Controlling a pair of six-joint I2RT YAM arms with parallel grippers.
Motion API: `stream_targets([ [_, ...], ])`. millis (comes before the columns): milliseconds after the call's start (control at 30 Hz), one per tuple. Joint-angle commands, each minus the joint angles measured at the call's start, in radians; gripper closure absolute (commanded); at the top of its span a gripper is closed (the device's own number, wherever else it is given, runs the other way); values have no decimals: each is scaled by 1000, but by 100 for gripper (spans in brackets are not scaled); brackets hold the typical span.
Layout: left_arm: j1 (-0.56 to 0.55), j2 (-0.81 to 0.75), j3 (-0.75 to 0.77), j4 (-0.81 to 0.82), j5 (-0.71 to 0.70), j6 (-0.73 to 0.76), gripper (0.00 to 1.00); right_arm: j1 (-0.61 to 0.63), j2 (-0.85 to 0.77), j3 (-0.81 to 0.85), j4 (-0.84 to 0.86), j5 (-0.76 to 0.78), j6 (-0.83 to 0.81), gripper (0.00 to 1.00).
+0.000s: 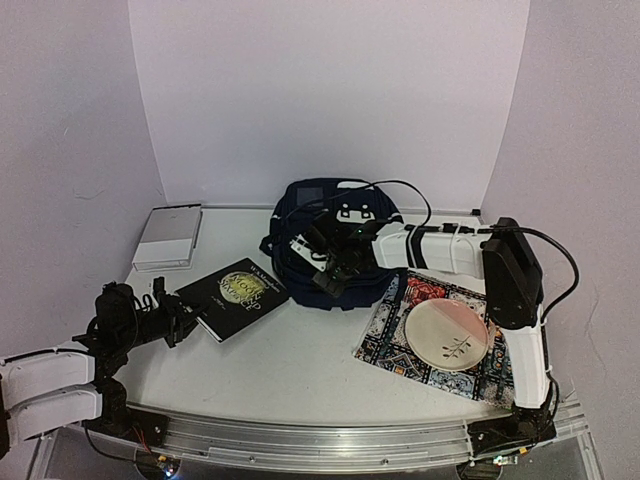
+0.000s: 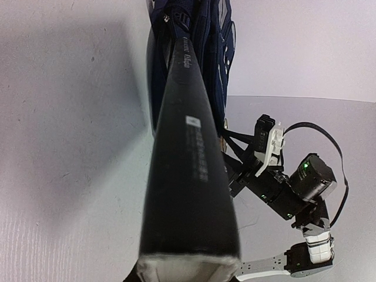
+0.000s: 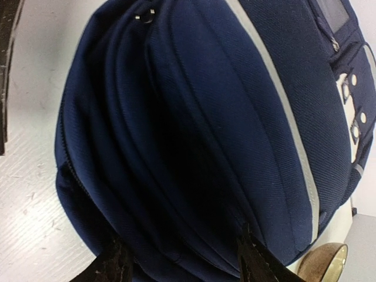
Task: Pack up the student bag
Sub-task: Pick up the largest pocket of the bag from the student bag.
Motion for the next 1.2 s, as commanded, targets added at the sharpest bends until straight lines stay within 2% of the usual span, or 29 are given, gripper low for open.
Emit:
stream_targets([
  [0, 3, -31, 38, 143, 16, 22, 100, -15, 8, 27, -24, 110, 12, 43],
  [300, 3, -24, 43, 143, 19, 22, 100, -19, 16, 6, -22, 44, 20, 49],
  [433, 3, -23, 45, 143, 19, 21, 100, -19, 8, 5, -14, 70, 32, 55],
  [600, 3, -27, 44, 143, 17, 22, 100, -24, -5, 16, -2, 104, 16, 69],
  [967, 3, -30, 44, 143, 22, 16, 100, -31, -7, 16, -1, 15, 10, 99],
  [1167, 3, -29, 66, 143, 27, 3, 100, -28, -104, 42, -5, -59, 24, 100],
])
